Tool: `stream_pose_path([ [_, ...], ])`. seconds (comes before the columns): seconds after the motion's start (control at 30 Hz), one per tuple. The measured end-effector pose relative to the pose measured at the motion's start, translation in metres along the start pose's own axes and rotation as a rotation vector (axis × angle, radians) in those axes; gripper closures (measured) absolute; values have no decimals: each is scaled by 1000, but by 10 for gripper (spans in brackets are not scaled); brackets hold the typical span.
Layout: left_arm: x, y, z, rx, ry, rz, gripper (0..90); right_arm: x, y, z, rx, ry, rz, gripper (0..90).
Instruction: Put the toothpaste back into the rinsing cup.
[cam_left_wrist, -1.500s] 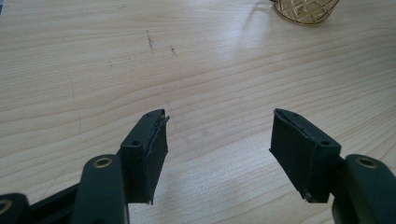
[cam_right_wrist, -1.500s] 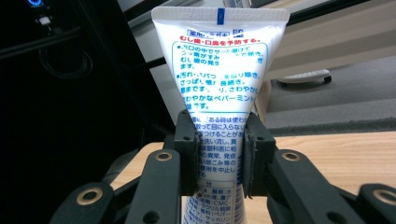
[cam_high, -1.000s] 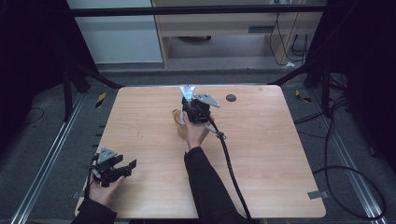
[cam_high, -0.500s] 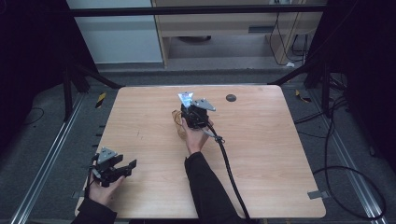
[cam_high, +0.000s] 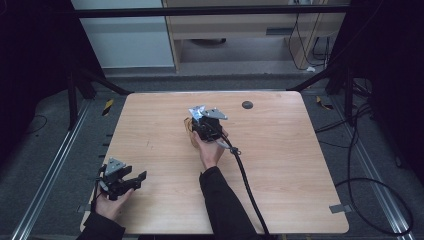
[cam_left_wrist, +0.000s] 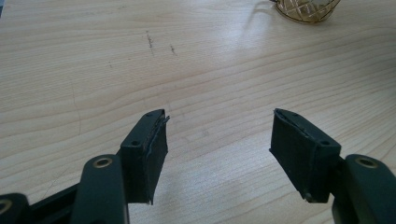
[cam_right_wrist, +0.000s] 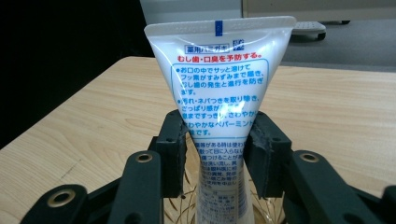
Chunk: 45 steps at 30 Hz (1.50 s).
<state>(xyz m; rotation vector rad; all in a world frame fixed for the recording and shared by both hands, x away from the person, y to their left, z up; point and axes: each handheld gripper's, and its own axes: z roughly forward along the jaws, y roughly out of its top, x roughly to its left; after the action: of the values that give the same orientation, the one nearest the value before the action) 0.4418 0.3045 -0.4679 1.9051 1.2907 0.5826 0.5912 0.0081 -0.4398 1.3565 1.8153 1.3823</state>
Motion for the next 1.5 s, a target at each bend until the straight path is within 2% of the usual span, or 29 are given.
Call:
stream_pose_path([
  [0.07, 0, 0, 0, 1, -2, 0, 354, -3, -3, -2, -3, 6, 14, 594],
  [0.23, -1, 0, 0, 3, 1, 2, 354, -5, -4, -7, 5, 17, 4, 535],
  [0.33, -1, 0, 1, 4, 2, 3, 354, -5, 0, -13, -22, 14, -28, 415],
  [0.37, -1, 0, 1, 5, 1, 2, 354, -5, 2, -16, -34, 14, -39, 399],
  [0.4, -1, 0, 1, 5, 1, 2, 354, -5, 4, -20, -56, 10, -50, 399],
  [0.47, -1, 0, 1, 4, 0, 1, 354, -4, 10, -31, -93, 0, -69, 337],
  [0.57, -2, 0, 1, 3, 0, 6, 354, -4, 18, -48, -119, -10, -72, 252],
  [0.63, -3, 0, 1, 7, -5, 6, 353, -7, 23, -64, -115, 19, -69, 202],
  [0.67, -3, 0, 1, 8, -4, 7, 353, -7, 23, -64, -115, 19, -69, 202],
  [0.77, -4, 0, 1, 8, -3, 8, 353, -10, 23, -82, -101, 40, -107, 173],
  [0.93, -3, -1, 2, 12, -1, 6, 353, -30, 11, -113, -59, 62, -107, 149],
  [0.97, -3, -1, 2, 14, 0, 6, 353, -40, 4, -125, -46, 48, -115, 146],
  [1.0, -3, -2, 2, 15, 1, 5, 353, -40, 4, -125, -46, 48, -115, 146],
  [1.07, -4, -2, 2, 17, 1, 7, 354, -50, -3, -136, -36, 24, -128, 142],
  [1.37, -4, -3, 3, 36, -4, 1, 404, -96, -28, -182, -5, -5, -113, 132],
  [1.5, -3, -3, 3, 42, 0, -1, 421, -115, -44, -198, 6, -34, -111, 135],
])
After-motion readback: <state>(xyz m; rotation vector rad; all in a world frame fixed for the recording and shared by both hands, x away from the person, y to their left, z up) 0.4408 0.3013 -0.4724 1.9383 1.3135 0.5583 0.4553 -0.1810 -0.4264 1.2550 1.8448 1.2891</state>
